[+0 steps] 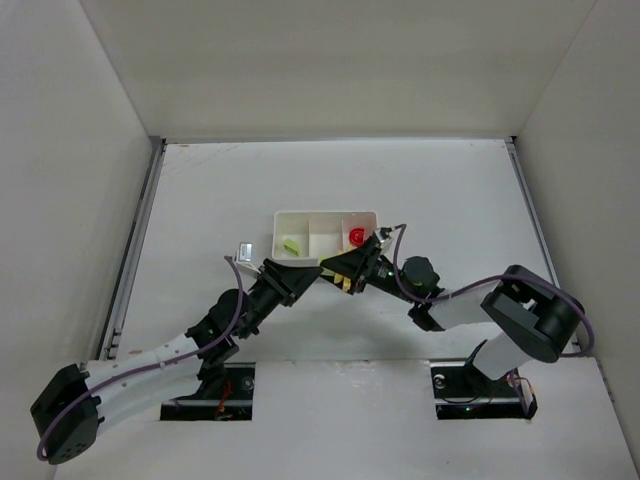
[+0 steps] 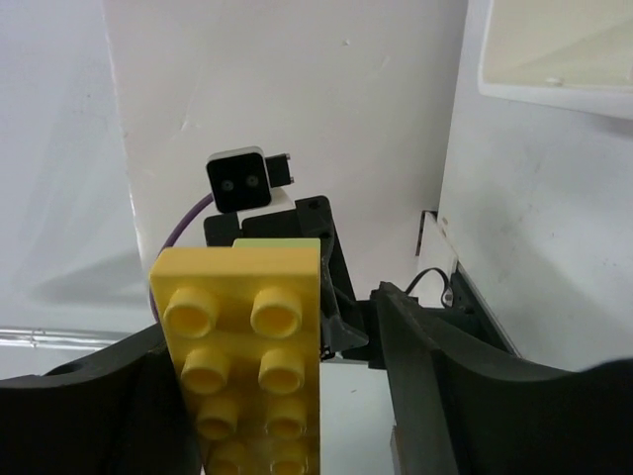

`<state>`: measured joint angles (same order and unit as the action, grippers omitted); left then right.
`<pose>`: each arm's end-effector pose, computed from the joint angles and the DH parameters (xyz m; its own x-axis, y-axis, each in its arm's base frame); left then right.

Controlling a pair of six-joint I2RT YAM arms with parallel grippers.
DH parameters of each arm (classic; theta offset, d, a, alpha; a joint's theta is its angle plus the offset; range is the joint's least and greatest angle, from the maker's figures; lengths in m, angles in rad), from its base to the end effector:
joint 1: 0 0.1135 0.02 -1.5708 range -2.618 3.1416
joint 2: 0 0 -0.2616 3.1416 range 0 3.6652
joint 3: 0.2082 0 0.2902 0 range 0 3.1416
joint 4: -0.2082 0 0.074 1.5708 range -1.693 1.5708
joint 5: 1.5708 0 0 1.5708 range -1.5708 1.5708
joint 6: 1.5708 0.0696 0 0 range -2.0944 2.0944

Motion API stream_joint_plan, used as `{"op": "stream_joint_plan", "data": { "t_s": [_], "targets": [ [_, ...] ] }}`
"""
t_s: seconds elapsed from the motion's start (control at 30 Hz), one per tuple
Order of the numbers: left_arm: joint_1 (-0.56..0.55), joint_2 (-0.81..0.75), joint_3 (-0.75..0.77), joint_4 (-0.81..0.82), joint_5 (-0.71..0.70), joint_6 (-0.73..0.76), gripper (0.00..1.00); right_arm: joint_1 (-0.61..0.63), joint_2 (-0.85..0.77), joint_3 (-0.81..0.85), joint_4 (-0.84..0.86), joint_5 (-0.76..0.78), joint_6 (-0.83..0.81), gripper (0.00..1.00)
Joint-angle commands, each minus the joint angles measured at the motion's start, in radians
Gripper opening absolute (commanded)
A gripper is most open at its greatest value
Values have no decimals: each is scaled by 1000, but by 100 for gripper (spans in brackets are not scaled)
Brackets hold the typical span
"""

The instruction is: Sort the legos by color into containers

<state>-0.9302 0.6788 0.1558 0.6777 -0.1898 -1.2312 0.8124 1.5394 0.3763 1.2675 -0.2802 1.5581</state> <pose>0.1498 -0.1789 0.2098 -0.6067 -0.7355 -0.3017 0.3120 0.1288 -0.9413 0.2058 0.2452 0.1528 -0.8858 0.4622 -0.0414 -0.0829 -0.0698 0.9941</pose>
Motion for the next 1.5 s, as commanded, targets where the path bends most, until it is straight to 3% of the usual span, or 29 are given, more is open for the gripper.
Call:
{"op": "stream_joint_plan", "data": {
  "t_s": [0.0, 0.17, 0.27, 0.47, 1.0, 1.33, 1.47],
  "targets": [
    [9, -24, -15, 85, -3, 7, 20, 1, -44, -11, 23, 12, -49, 68],
    [9, -25, -24, 72, -13, 1, 19, -3, -96, -14, -26, 12, -81, 78],
    [6, -28, -25, 68, -13, 1, 19, -17, -139, -27, -74, 21, -102, 78],
    [6, -32, -19, 62, -13, 4, 19, -26, -185, -36, -152, 30, -131, 71],
    [-5, -13, -9, 69, -13, 7, 18, -26, -220, -14, -218, 41, -168, 33],
    [21, -97, -36, 43, -53, 12, 17, -66, -295, -56, -223, 39, -173, 30],
    [80, -107, 4, -19, -30, 53, 17, -74, -311, -62, -232, 36, -182, 30]
  ]
}}
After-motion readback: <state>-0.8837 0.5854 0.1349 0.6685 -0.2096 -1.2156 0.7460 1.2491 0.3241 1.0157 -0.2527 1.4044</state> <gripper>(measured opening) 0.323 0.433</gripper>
